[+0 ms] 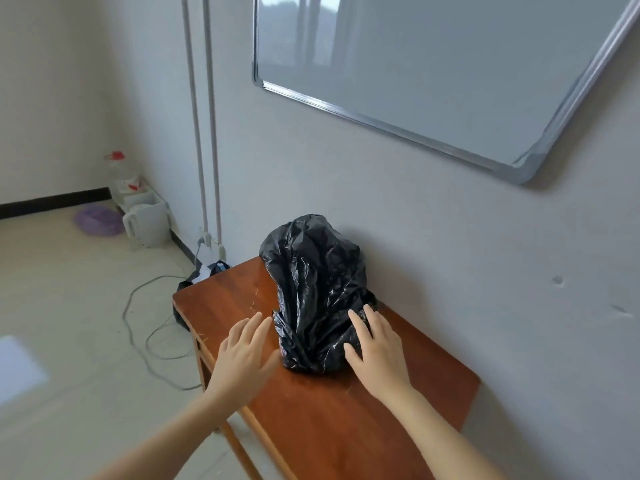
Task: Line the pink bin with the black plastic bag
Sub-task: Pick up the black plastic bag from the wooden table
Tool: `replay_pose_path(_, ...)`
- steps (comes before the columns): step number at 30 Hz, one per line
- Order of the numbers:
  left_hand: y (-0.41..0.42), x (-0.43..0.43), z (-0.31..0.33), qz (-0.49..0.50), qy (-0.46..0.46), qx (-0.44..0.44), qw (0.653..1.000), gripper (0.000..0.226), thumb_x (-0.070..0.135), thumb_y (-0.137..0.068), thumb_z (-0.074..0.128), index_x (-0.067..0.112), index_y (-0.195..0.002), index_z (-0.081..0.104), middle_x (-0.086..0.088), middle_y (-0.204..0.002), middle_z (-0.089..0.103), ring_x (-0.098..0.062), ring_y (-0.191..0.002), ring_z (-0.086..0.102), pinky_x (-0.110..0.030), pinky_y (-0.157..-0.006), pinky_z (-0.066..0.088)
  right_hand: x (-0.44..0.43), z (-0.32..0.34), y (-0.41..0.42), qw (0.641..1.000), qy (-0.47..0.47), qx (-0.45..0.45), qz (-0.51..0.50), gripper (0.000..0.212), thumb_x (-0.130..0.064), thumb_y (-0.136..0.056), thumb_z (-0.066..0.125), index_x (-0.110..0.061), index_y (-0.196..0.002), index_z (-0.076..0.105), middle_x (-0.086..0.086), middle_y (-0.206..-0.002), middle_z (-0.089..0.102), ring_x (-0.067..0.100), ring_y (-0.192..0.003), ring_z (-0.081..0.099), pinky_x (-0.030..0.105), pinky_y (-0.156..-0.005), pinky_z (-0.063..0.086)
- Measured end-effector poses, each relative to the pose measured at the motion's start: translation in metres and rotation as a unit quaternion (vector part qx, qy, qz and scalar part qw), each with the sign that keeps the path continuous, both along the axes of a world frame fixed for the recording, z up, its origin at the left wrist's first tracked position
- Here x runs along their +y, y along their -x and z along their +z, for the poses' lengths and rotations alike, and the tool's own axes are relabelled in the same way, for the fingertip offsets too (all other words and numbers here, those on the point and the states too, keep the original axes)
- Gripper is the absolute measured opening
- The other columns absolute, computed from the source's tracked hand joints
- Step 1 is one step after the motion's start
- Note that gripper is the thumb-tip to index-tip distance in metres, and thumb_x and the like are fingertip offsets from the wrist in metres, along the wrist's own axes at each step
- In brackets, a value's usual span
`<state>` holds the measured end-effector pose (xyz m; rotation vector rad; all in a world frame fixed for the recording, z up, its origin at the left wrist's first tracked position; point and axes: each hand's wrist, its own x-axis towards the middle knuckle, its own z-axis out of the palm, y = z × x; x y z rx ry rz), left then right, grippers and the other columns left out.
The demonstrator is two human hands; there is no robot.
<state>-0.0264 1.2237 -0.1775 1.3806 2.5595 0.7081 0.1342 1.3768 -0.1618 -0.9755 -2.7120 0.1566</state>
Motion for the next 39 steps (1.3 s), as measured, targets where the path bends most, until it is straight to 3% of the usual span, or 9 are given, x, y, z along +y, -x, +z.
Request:
replay_pose_path(5, 0.021, 0.032, 0.004, -0.036, 0.011, 0.105, 0.994, 0.060, 0.048, -0.081, 0.028, 0.014, -0.128, 0.043, -0.010, -0.135, 0.051, -0.023, -0.127, 0.031, -0.049, -0.095, 0.043, 0.021, -0.021, 0.031, 0.996, 0.083, -0.026, -0.013, 0.082, -0.059, -0.070, 0.006, -0.026, -0.144, 0.019, 0.013, -0.155, 0.012, 0.030, -0.143, 0.008, 0.048, -0.113, 0.019)
replay_pose_path(9, 0.033, 0.092, 0.026, -0.127, -0.008, 0.191, 0.973, 0.050, 0.039, -0.081, 0.035, 0.013, -0.120, 0.051, -0.009, -0.126, 0.059, -0.026, -0.119, 0.051, -0.044, -0.087, 0.050, 0.036, -0.034, 0.050, 0.992, 0.092, -0.075, -0.053, 0.068, -0.058, -0.073, 0.034, -0.022, -0.131, 0.039, 0.020, -0.134, 0.051, 0.038, -0.122, 0.049, 0.053, -0.087, 0.048)
replay_pose_path(13, 0.044, 0.159, 0.039, -0.258, -0.013, 0.253, 0.932, 0.048, 0.030, -0.083, 0.033, 0.010, -0.122, 0.053, -0.010, -0.130, 0.056, -0.025, -0.122, 0.049, -0.040, -0.097, 0.044, 0.051, -0.040, 0.068, 0.987, 0.078, -0.096, -0.106, 0.085, -0.063, -0.060, 0.068, -0.019, -0.128, 0.041, 0.020, -0.124, 0.060, 0.037, -0.110, 0.059, 0.049, -0.074, 0.055)
replay_pose_path(16, 0.062, 0.198, 0.035, -0.327, 0.037, 0.324, 0.887, 0.052, 0.028, -0.092, 0.031, 0.009, -0.140, 0.023, -0.012, -0.151, 0.022, -0.026, -0.140, 0.015, -0.036, -0.113, 0.009, 0.058, -0.045, 0.083, 0.987, 0.081, -0.076, -0.117, 0.099, -0.067, -0.074, 0.051, -0.014, -0.145, 0.006, 0.027, -0.151, 0.015, 0.041, -0.138, 0.019, 0.056, -0.106, 0.030)
replay_pose_path(19, 0.095, 0.218, 0.028, -0.297, 0.128, 0.306, 0.896, 0.065, 0.043, -0.094, 0.031, 0.020, -0.143, -0.004, -0.013, -0.155, -0.003, -0.029, -0.140, -0.010, -0.043, -0.114, -0.004, 0.060, -0.052, 0.097, 0.964, 0.187, -0.122, -0.144, 0.109, -0.074, -0.072, 0.044, -0.018, -0.142, -0.018, 0.018, -0.153, -0.016, 0.034, -0.141, -0.012, 0.052, -0.114, 0.006)
replay_pose_path(23, 0.134, 0.222, -0.003, -0.276, 0.192, 0.239, 0.911, 0.080, 0.072, -0.080, 0.021, 0.034, -0.136, -0.021, -0.019, -0.153, -0.004, -0.039, -0.139, -0.008, -0.052, -0.112, 0.002, 0.060, -0.073, 0.111, 0.947, 0.233, -0.154, -0.159, 0.115, -0.076, -0.068, 0.048, -0.023, -0.141, -0.022, 0.017, -0.153, -0.019, 0.035, -0.141, -0.011, 0.053, -0.114, 0.004)
replay_pose_path(26, 0.151, 0.213, -0.029, -0.297, 0.228, 0.203, 0.905, 0.098, 0.088, -0.043, -0.017, 0.035, -0.124, -0.033, -0.018, -0.153, -0.003, -0.040, -0.139, -0.006, -0.053, -0.112, 0.004, 0.062, -0.082, 0.120, 0.945, 0.237, -0.165, -0.154, 0.114, -0.073, -0.069, 0.053, -0.027, -0.140, -0.023, 0.016, -0.153, -0.020, 0.034, -0.142, -0.008, 0.053, -0.114, 0.006)
replay_pose_path(30, 0.169, 0.196, -0.061, -0.292, 0.248, 0.155, 0.911, 0.114, 0.088, -0.026, -0.028, 0.032, -0.126, -0.032, -0.014, -0.154, -0.001, -0.036, -0.140, -0.001, -0.049, -0.113, 0.008, 0.063, -0.093, 0.122, 0.946, 0.224, -0.191, -0.136, 0.104, -0.066, -0.074, 0.053, -0.029, -0.142, -0.016, 0.015, -0.154, -0.016, 0.034, -0.142, -0.003, 0.052, -0.114, 0.009)
replay_pose_path(39, 0.155, 0.139, -0.073, -0.285, 0.209, 0.075, 0.933, 0.119, 0.088, -0.037, -0.023, 0.032, -0.141, -0.009, -0.002, -0.155, 0.007, -0.021, -0.140, 0.005, -0.040, -0.112, 0.017, 0.057, -0.094, 0.117, 0.971, 0.185, -0.140, -0.058, 0.059, -0.031, -0.091, 0.051, -0.021, -0.142, 0.023, 0.010, -0.148, 0.026, 0.028, -0.134, 0.027, 0.041, -0.108, 0.028)
